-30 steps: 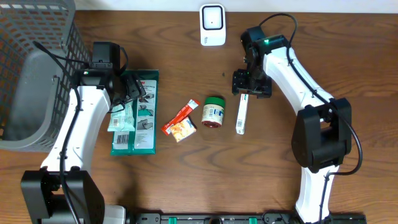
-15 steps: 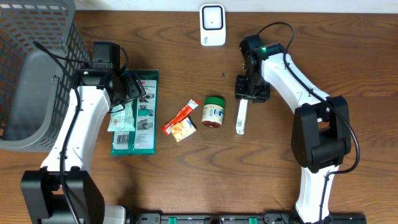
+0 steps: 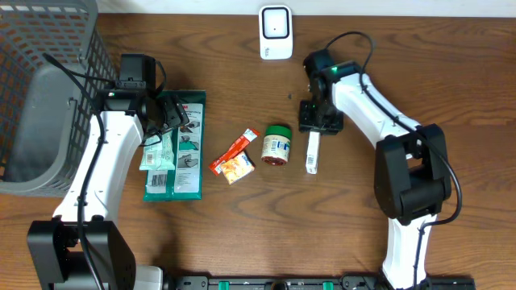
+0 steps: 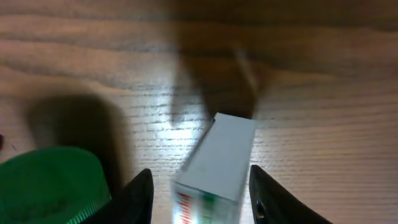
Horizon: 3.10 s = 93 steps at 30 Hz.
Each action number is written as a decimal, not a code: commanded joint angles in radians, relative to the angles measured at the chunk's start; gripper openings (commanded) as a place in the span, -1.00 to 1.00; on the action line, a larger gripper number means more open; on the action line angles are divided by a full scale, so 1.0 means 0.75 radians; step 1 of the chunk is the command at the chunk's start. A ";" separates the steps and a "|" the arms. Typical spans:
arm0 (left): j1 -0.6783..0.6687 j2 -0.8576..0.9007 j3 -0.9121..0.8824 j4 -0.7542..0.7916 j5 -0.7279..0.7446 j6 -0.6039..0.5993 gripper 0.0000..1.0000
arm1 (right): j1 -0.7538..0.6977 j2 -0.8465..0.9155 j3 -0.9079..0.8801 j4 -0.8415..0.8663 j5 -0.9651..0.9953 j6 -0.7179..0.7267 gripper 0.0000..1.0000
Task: Scan the item barcode
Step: 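Close the right gripper on the Panadol box and lift it, then carry the Panadol box up toward the white scanner with the right gripper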
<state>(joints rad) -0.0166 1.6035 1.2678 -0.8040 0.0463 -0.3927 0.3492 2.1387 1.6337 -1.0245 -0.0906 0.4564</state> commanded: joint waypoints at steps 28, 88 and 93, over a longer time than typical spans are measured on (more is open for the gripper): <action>0.004 -0.015 0.019 -0.003 -0.011 -0.002 0.65 | -0.050 0.008 -0.006 -0.071 0.020 -0.072 -0.65; 0.004 -0.015 0.019 -0.003 -0.011 -0.002 0.65 | 0.042 -0.383 -0.236 0.952 1.066 -0.232 -0.91; 0.004 -0.015 0.019 -0.003 -0.011 -0.002 0.65 | 0.044 -0.280 -0.237 1.055 1.071 -0.237 -0.90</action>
<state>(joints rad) -0.0166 1.6035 1.2678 -0.8040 0.0463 -0.3927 0.3763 1.8717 1.4620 -0.2497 0.7059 0.3145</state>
